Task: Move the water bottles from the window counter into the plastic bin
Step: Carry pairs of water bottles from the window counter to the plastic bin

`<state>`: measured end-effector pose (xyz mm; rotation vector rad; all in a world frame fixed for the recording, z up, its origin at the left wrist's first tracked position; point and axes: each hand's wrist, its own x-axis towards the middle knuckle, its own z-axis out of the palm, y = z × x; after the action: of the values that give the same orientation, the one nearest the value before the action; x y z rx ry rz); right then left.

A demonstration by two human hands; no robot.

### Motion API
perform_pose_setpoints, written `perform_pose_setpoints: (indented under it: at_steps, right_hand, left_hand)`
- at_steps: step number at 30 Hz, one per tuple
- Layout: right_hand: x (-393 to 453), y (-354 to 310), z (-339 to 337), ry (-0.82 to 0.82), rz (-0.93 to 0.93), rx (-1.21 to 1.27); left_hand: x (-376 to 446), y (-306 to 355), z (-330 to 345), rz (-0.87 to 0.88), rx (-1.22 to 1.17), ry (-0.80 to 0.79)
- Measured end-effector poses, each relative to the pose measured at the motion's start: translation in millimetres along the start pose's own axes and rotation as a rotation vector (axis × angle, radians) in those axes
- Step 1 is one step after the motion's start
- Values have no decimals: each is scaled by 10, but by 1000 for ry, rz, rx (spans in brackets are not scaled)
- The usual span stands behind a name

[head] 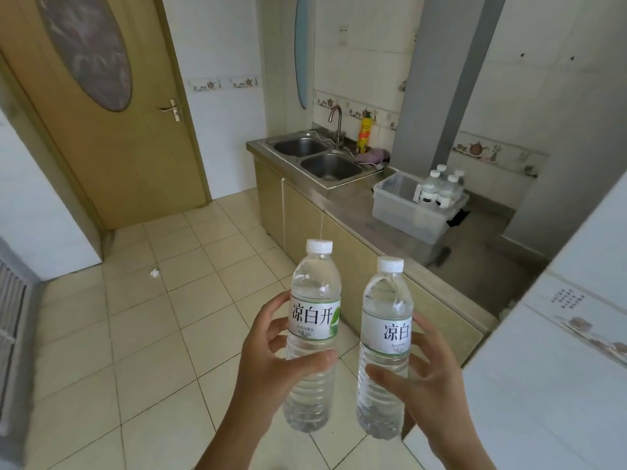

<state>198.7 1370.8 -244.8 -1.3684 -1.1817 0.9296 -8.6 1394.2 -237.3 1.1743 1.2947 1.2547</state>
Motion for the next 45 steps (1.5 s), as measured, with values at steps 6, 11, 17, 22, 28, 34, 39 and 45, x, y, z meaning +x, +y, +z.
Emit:
perform_pose_setpoints:
  at_steps: [6, 11, 17, 22, 28, 34, 39, 45]
  right_hand:
    - [1189, 164, 245, 73, 2, -35]
    - [2119, 113, 390, 188, 32, -50]
    - [2976, 116, 282, 346, 7, -88]
    - [3738, 291, -28, 426, -19, -71]
    - [4728, 529, -577, 540, -16, -38]
    - [5592, 694, -1074, 593, -9, -13]
    - [6040, 913, -1318, 641, 7, -41]
    - [6266, 1232, -1420, 692, 53, -57]
  left_hand:
    - [1343, -87, 149, -5, -12, -65]
    - [2507, 22, 372, -3, -5, -178]
    - [3601, 153, 933, 46, 4, -339]
    - [4349, 132, 1620, 100, -12, -420]
    - [5176, 77, 2613, 91, -37, -500]
    - [5870, 33, 3489, 115, -26, -569]
    - [6299, -166, 4060, 91, -26, -648]
    - [6580, -536, 4412, 12, 29, -741]
